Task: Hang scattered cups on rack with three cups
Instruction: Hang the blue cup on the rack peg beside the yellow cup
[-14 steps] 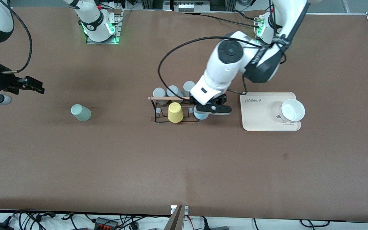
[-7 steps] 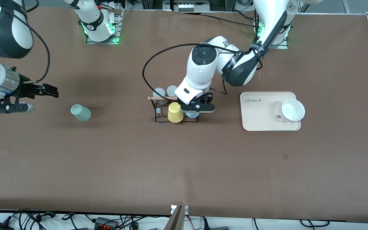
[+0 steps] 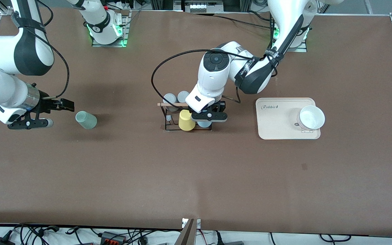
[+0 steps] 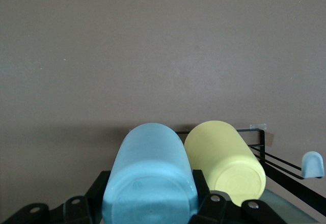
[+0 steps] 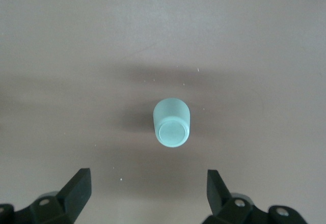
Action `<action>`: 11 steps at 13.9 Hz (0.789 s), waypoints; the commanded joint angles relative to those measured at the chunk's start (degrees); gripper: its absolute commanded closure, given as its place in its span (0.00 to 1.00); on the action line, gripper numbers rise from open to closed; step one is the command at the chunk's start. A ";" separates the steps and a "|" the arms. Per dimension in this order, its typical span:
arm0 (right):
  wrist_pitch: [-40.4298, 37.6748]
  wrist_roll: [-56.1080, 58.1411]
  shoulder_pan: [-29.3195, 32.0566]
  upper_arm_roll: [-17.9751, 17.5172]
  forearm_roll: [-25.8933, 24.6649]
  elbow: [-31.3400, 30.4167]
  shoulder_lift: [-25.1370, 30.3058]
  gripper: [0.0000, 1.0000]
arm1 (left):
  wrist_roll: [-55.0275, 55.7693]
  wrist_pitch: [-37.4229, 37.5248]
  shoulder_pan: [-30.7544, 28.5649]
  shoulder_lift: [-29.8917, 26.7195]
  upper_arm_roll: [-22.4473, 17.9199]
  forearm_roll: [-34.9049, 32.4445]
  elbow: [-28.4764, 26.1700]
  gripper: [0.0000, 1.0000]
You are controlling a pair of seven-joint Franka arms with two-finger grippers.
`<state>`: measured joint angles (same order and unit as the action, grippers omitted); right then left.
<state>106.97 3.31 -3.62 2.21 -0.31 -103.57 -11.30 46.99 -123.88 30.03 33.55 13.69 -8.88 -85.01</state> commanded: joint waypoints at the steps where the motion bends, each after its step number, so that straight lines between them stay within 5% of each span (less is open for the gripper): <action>1: 0.52 -0.68 -0.33 0.07 0.40 -0.32 0.75 0.00 | 1.08 -0.04 0.91 1.96 -0.24 -2.89 1.96 0.74; 11: 0.96 -0.68 -0.16 0.07 0.40 -0.76 -0.04 0.00 | 0.91 -0.04 1.61 3.45 -0.24 -4.04 1.78 0.71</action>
<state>107.27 3.27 -3.68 2.24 -0.31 -103.57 -11.68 47.01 -124.22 31.14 35.91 13.68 -11.15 -84.97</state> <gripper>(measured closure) 0.000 0.313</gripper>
